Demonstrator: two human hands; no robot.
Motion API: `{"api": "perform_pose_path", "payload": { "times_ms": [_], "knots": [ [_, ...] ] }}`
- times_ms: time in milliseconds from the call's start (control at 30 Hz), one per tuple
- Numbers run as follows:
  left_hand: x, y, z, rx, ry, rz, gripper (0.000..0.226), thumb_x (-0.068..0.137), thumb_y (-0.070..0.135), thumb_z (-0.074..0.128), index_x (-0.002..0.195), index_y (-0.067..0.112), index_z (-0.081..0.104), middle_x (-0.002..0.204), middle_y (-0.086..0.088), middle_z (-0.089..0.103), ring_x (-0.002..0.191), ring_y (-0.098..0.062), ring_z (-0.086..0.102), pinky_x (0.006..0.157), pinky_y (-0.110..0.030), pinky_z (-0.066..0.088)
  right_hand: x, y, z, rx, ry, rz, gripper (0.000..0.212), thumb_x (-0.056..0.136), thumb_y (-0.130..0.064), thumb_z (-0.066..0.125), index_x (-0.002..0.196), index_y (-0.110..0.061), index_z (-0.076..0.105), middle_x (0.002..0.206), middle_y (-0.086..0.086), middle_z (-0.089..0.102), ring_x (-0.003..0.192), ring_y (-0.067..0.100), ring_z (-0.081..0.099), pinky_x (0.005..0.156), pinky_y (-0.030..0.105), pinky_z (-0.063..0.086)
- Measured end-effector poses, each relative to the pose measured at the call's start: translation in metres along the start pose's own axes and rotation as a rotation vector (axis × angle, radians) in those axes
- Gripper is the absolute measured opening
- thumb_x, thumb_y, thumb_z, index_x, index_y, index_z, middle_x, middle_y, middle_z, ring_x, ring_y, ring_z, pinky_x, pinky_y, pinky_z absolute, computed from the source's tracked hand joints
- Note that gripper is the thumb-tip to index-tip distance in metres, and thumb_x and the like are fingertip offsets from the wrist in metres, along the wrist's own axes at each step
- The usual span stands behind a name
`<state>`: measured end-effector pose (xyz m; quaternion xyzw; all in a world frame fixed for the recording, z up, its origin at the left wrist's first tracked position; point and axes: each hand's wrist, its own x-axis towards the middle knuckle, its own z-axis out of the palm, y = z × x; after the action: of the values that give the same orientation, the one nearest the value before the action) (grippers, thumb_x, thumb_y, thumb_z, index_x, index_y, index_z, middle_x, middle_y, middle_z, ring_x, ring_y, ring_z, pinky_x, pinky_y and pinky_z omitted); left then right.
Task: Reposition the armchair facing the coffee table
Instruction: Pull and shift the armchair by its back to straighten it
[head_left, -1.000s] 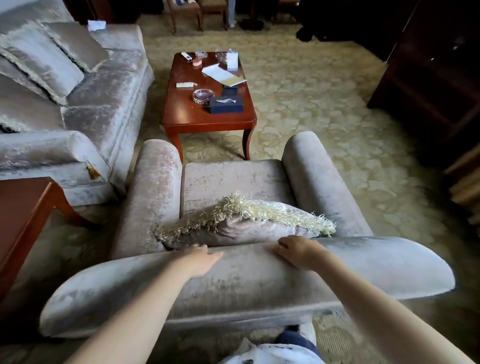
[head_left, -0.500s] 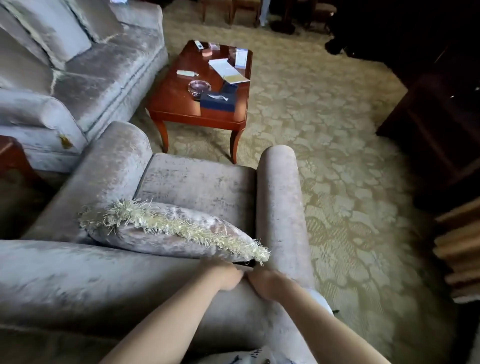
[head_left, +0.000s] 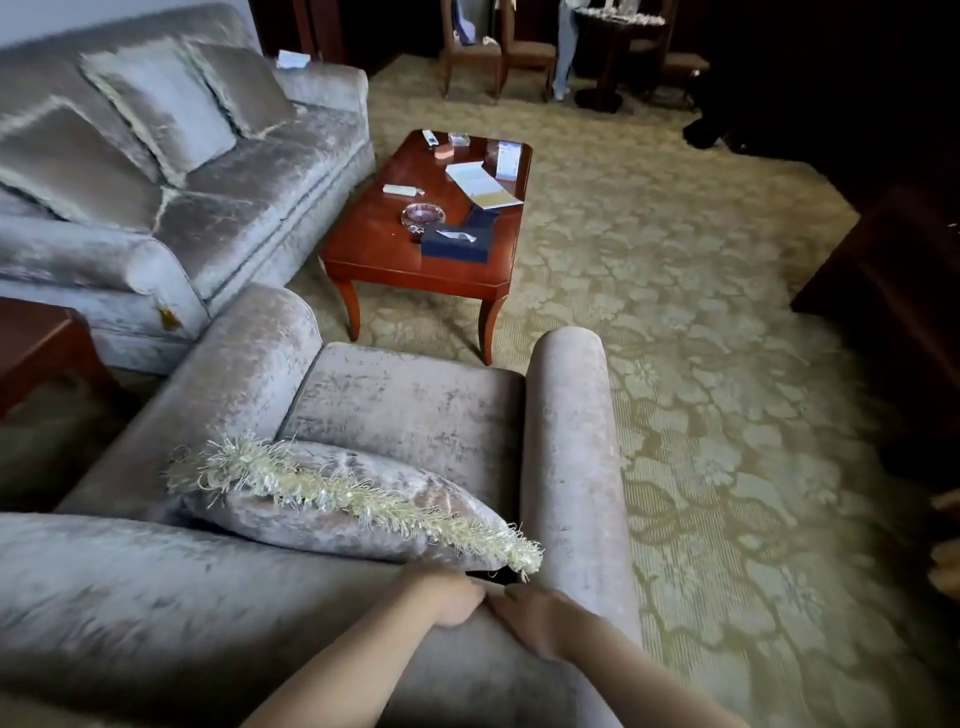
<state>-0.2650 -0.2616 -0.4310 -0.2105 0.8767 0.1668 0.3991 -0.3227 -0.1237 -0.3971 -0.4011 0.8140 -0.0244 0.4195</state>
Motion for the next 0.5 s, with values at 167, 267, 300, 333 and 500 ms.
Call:
{"api": "perform_pose_path", "payload": {
  "times_ms": [167, 267, 300, 333, 500],
  "knots": [
    [-0.012, -0.003, 0.010, 0.017, 0.045, 0.028, 0.064, 0.093, 0.050, 0.018, 0.151, 0.023, 0.018, 0.160, -0.012, 0.005, 0.146, -0.032, 0.001, 0.115, -0.047, 0.004, -0.016, 0.007, 0.013, -0.025, 0.006, 0.061, 0.038, 0.103, -0.032, 0.026, 0.138, -0.028, 0.039, 0.140, 0.011, 0.046, 0.131, 0.029, 0.043, 0.106, 0.038, 0.035],
    [-0.015, -0.006, 0.012, -0.008, 0.055, 0.019, 0.064, 0.093, 0.054, 0.018, 0.151, 0.026, 0.018, 0.161, -0.010, 0.002, 0.146, -0.035, -0.002, 0.115, -0.048, 0.003, -0.016, 0.007, 0.013, -0.048, 0.003, 0.070, 0.040, 0.103, -0.037, 0.024, 0.141, -0.032, 0.036, 0.143, 0.011, 0.044, 0.132, 0.029, 0.041, 0.108, 0.040, 0.034],
    [-0.015, -0.006, 0.013, -0.011, 0.051, 0.015, 0.066, 0.093, 0.056, 0.018, 0.151, 0.025, 0.018, 0.161, -0.010, 0.000, 0.146, -0.034, -0.002, 0.115, -0.047, 0.003, -0.015, 0.008, 0.015, -0.049, 0.000, 0.083, 0.041, 0.102, -0.041, 0.023, 0.142, -0.036, 0.033, 0.144, 0.011, 0.043, 0.133, 0.030, 0.041, 0.109, 0.041, 0.034],
    [-0.015, -0.006, 0.013, -0.011, 0.048, 0.011, 0.067, 0.092, 0.056, 0.018, 0.151, 0.023, 0.018, 0.161, -0.009, -0.001, 0.146, -0.034, -0.003, 0.115, -0.048, 0.003, -0.014, 0.009, 0.016, -0.055, -0.009, 0.099, 0.043, 0.101, -0.045, 0.022, 0.143, -0.039, 0.029, 0.145, 0.010, 0.042, 0.134, 0.031, 0.040, 0.110, 0.042, 0.033],
    [-0.003, -0.004, 0.012, 0.001, -0.004, -0.019, 0.070, 0.090, 0.057, 0.020, 0.150, 0.020, 0.025, 0.160, -0.012, -0.001, 0.146, -0.033, 0.000, 0.114, -0.048, 0.011, -0.001, 0.014, 0.016, 0.040, -0.035, 0.214, 0.060, 0.095, -0.059, 0.017, 0.146, -0.030, 0.030, 0.147, 0.011, 0.042, 0.134, 0.030, 0.041, 0.110, 0.043, 0.033]
  ]
}}
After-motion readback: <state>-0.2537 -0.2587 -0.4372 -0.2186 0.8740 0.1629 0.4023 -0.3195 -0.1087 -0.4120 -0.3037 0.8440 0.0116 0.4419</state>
